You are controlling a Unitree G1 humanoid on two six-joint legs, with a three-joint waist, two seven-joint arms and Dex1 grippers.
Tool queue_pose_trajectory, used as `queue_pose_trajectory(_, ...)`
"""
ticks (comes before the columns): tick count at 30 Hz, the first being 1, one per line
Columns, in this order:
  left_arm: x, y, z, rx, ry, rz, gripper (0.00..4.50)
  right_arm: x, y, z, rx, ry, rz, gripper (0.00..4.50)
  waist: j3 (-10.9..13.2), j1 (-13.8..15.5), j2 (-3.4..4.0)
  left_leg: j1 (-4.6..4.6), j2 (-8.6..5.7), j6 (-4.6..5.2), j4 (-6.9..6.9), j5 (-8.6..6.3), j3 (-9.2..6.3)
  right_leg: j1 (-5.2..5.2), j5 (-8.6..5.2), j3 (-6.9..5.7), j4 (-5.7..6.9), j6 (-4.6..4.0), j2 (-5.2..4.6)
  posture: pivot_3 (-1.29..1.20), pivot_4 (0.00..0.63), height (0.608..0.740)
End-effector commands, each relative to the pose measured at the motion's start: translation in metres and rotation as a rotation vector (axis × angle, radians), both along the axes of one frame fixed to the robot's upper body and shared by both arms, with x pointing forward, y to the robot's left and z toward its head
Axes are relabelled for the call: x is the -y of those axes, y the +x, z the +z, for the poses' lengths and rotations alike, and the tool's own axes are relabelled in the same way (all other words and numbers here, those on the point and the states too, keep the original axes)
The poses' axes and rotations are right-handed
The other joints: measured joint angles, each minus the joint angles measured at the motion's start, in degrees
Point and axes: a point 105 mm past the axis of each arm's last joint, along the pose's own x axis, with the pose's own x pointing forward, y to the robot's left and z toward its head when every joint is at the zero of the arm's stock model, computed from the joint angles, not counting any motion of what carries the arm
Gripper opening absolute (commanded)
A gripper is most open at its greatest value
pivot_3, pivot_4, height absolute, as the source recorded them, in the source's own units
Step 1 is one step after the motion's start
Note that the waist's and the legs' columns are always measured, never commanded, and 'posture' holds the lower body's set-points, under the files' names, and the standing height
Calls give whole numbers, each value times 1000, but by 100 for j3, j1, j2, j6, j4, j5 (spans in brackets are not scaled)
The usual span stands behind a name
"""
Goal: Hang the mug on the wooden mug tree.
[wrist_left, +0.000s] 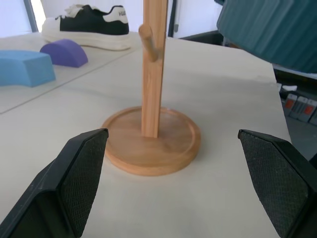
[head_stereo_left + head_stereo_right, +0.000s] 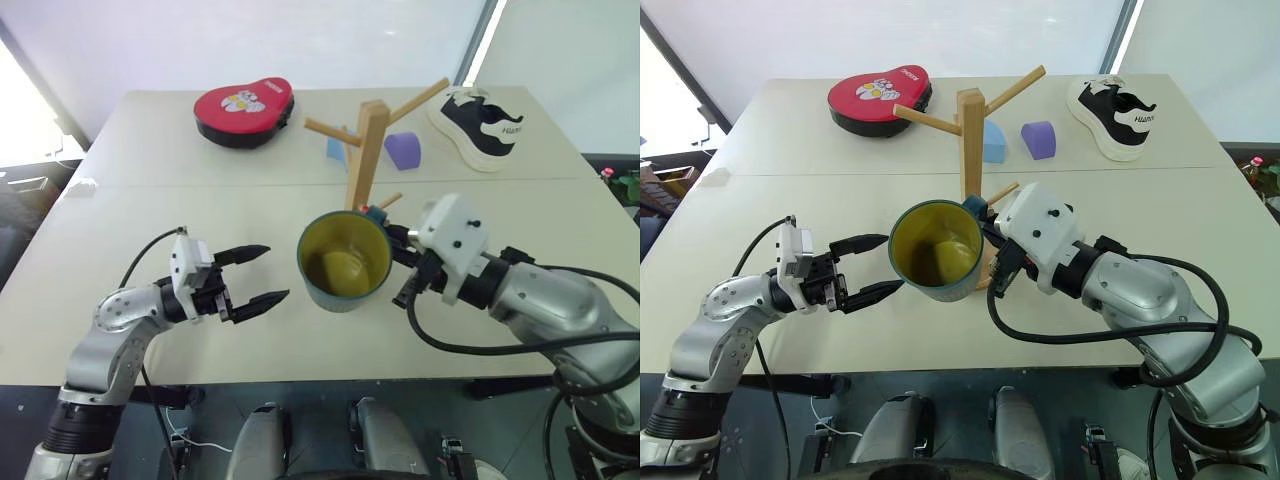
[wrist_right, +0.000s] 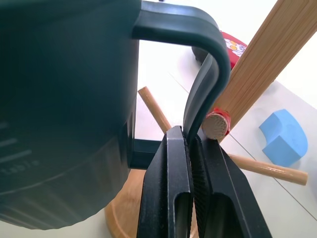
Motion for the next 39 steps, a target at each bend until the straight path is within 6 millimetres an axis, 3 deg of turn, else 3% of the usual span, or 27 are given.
queue_pose_trajectory(1,-2,-1,12,49,-15,4,4500,-2,-5,10,50,3,12,20,0,-2,0,-3,0,0,0,0,0,-3,0,0,0,0,0,0,150,735)
queue_pose_trajectory(12,-1,-1,12,42,-17,-5,4500,14,-18,3,14,-34,17,20,0,2,-1,-29,-2,0,1,0,-3,-22,1,-6,-2,2,5,0,150,735)
queue_pose_trajectory(26,4,-1,15,52,-25,-19,4500,25,-5,7,34,-45,-58,20,-1,1,-1,-32,-2,0,1,0,-1,-27,1,-10,-1,2,15,0,150,735)
queue_pose_trajectory(39,2,-7,42,72,-86,-43,4500,21,15,7,23,-31,-113,20,-2,0,-3,-60,-3,0,2,1,-2,-57,3,-9,4,4,17,0,150,735)
